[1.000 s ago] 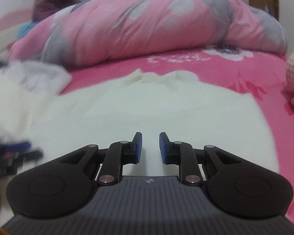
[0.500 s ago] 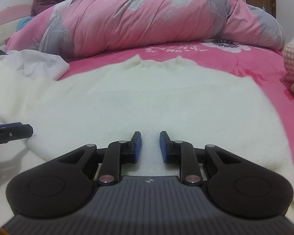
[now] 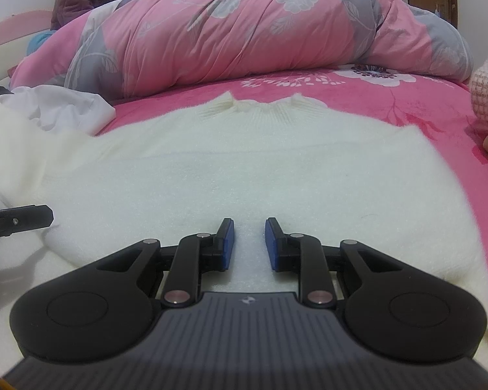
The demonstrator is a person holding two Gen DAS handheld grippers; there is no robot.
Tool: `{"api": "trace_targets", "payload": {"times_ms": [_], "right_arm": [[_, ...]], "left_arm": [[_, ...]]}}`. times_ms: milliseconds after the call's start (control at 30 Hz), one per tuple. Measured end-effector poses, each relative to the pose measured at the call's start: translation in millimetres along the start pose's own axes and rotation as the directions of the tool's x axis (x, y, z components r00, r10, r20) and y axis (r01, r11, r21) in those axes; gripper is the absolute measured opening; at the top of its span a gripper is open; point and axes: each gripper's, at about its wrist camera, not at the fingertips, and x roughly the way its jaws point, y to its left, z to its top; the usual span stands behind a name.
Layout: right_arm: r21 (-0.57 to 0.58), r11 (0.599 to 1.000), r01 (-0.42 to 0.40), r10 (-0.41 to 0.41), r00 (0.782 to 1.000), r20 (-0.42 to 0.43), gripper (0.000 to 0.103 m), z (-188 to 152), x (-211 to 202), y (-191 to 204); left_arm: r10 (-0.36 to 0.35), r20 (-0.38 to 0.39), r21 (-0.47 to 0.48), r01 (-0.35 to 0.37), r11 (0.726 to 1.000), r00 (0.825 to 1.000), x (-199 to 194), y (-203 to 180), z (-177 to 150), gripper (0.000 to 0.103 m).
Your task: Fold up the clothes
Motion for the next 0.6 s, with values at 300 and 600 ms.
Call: {"api": "trace_targets", "payload": {"times_ms": [300, 600], "right_arm": [[-0.001, 1.0, 0.0, 0.0, 1.0, 0.004, 0.02, -0.9, 0.8, 0.1], [-0.001, 1.0, -0.001, 0.001, 1.0, 0.007, 0.02, -1.9, 1.2, -0.6]], "left_arm": [[-0.006, 0.0, -0.006, 0.006, 1.0, 1.0, -0.2, 0.9, 0.5, 0.073], [-0.008, -0.001, -0.006, 0.008, 1.0, 1.0, -0.1, 1.4, 0.4, 0.074]]}}
